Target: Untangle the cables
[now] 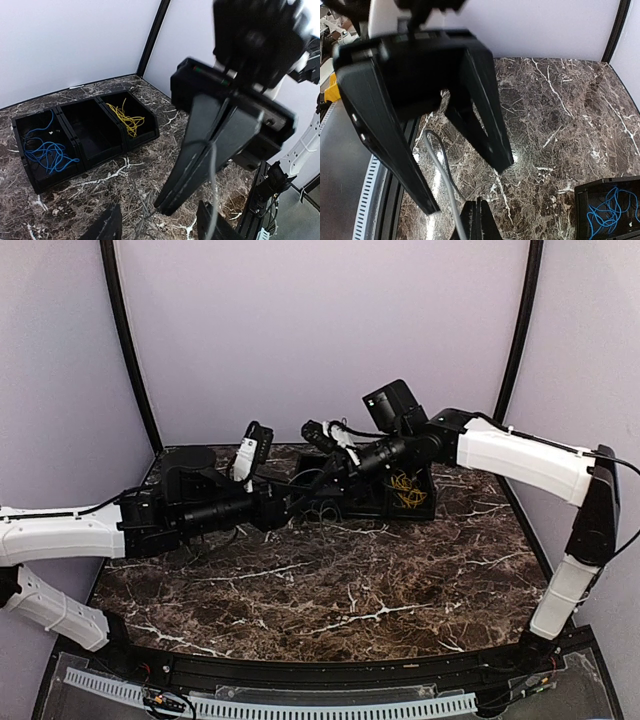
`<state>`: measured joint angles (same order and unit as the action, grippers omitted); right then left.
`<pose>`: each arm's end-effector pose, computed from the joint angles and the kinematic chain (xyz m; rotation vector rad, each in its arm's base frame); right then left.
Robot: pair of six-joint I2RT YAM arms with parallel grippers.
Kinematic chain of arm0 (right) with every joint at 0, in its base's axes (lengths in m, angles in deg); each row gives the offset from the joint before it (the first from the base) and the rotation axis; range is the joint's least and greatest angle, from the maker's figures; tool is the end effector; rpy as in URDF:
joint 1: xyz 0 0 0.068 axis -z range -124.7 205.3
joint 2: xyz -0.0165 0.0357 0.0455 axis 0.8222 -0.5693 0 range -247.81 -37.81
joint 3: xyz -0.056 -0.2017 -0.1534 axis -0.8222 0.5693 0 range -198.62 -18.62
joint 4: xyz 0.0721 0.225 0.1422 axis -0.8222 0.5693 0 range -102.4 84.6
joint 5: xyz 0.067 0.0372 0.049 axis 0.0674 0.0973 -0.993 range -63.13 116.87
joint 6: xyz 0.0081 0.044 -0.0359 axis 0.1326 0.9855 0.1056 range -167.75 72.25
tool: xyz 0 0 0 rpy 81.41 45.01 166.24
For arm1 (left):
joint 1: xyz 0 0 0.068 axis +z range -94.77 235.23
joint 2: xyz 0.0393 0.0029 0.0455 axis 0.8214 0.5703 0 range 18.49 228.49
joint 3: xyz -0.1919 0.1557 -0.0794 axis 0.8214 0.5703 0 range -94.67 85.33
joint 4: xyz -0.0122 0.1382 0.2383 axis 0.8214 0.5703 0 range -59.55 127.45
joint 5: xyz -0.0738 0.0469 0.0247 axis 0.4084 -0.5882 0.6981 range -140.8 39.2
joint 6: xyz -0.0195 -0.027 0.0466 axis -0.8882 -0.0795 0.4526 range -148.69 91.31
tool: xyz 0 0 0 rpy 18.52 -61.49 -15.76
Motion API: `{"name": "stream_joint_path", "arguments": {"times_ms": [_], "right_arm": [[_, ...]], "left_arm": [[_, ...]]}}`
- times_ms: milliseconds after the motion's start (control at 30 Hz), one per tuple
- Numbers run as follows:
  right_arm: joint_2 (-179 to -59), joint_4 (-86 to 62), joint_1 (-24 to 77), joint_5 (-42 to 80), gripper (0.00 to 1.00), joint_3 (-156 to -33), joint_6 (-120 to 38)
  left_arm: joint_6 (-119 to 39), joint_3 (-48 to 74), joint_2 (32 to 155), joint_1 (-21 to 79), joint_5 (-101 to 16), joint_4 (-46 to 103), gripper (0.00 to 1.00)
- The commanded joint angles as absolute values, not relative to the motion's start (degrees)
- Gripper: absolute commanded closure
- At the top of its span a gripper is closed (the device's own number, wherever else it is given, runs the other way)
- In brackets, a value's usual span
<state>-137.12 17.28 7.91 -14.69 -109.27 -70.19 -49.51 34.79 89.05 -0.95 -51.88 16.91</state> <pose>0.2568 0.3191 0.3158 -1.5923 1.5743 1.0463 0.1763 -0.2617 0.3040 0.5273 1.7044 -0.9783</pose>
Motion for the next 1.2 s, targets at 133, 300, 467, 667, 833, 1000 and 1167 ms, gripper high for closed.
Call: {"name": "stream_joint_path", "arguments": {"times_ms": [133, 300, 467, 667, 833, 1000, 1167], "right_arm": [[-133.26, 15.79, 7.43, -16.04, 1.00, -111.74, -66.56], [-130.98, 17.12, 7.53, -15.92, 1.00, -113.25, -66.50], [-128.44, 21.10, 9.00, -16.45, 1.00, -119.37, -67.21], [-125.63, 22.19, 12.07, -18.07, 1.00, -126.04, -65.74], [-124.74, 22.50, 14.58, -18.56, 1.00, -128.96, -65.07], [-124.25, 21.90, 17.22, -20.37, 1.00, -131.00, -63.99], [-123.88, 21.84, 17.91, -20.66, 1.00, -131.27, -63.92]], "left_arm": [[-48.68, 35.88, 98.61, -5.03, -62.63, 1.37, 0.60], [-49.80, 43.51, 100.06, -5.06, -71.08, -14.49, 0.81], [-47.05, 47.78, 103.16, -4.98, -73.49, -20.77, 0.96], [-47.35, 48.81, 105.83, -4.98, -69.42, -16.26, 0.99], [-47.87, 50.58, 104.62, -4.98, -68.91, -11.25, 0.99], [-47.38, 53.09, 104.27, -5.02, -68.78, -8.61, 0.85], [-47.40, 55.83, 104.18, -4.98, -70.07, -10.19, 0.85]]}}
